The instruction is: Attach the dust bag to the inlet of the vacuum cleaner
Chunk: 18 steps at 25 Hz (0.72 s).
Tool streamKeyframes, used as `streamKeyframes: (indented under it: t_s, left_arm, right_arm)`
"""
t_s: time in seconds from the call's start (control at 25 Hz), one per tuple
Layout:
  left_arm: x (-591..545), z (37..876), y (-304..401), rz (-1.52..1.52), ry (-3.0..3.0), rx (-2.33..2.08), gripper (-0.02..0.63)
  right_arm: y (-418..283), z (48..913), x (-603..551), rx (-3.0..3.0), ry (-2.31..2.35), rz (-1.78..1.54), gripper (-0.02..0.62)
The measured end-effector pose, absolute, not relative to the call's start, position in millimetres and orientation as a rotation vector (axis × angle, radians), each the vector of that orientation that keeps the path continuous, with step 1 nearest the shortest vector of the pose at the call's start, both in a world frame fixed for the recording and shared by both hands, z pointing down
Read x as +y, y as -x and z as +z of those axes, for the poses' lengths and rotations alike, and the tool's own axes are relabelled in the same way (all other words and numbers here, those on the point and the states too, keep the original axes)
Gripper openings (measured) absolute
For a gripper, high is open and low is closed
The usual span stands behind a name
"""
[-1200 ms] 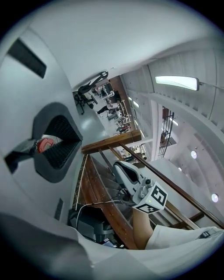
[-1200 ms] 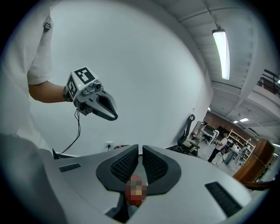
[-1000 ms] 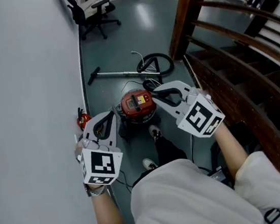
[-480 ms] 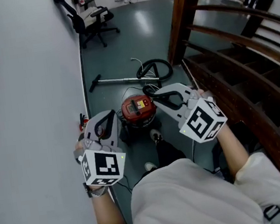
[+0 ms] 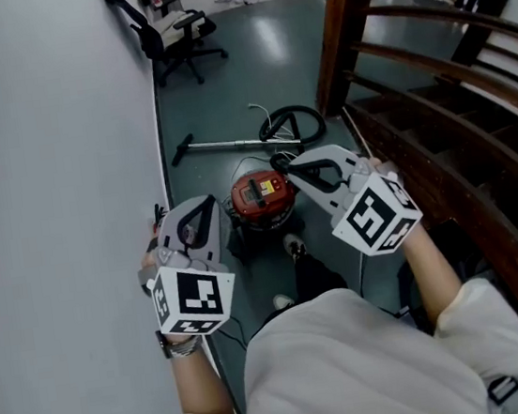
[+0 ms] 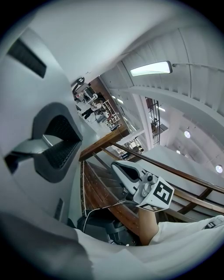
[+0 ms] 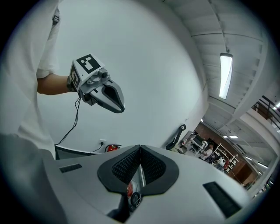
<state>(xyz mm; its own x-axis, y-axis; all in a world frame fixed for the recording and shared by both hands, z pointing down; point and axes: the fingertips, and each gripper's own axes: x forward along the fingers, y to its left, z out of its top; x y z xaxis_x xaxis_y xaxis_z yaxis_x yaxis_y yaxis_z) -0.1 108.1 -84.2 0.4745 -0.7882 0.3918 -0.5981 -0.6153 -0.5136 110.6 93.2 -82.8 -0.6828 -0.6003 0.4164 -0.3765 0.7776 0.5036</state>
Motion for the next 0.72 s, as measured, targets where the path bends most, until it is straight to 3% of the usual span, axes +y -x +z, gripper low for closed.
streamKeyframes:
  t_s: [0.72]
  left_arm:
    - [119.9,-77.5,-1.3,-0.905,2.420,1.185,0.002]
  right_arm:
    - [-117.4,-66.5,111.5,-2.368,-0.704,-0.478,0.028]
